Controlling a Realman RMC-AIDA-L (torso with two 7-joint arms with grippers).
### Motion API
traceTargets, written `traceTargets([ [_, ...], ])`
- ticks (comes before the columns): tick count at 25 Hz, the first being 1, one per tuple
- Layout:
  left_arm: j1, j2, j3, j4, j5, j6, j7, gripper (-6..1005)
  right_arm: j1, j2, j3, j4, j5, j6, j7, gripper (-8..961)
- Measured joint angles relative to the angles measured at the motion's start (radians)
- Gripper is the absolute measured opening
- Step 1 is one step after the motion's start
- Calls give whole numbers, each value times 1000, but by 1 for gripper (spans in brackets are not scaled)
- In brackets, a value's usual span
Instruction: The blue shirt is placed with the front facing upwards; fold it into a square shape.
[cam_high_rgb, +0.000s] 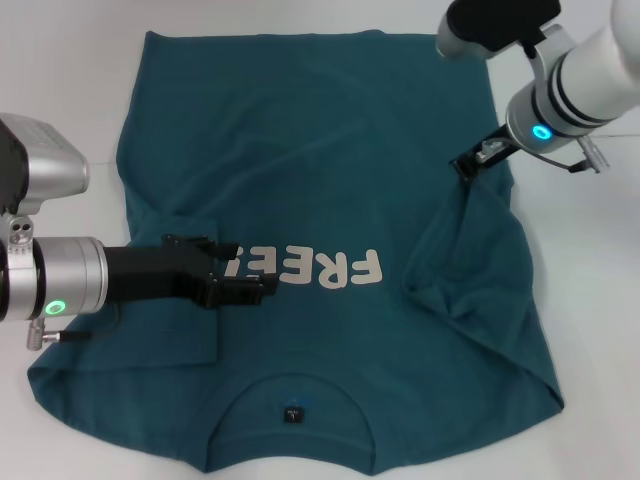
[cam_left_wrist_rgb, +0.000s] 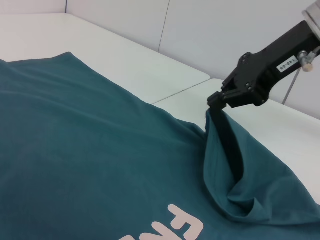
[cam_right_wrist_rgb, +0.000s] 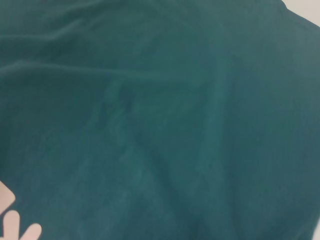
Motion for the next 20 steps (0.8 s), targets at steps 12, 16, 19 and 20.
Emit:
traceTargets([
  [12,3,0,0,0,0,3,-2,850,31,0,-6,41,0,44,20,14],
  [16,2,-1,0,-1,0,3,-3,850,44,0,-7,78,0,71,15,18],
  [19,2,-1,0,-1,0,3,-2,850,47,1,-5,82,0,86,15,32],
  [20,2,-1,0,-2,0,3,-2,850,49,1,-3,85,1,92,15,36],
])
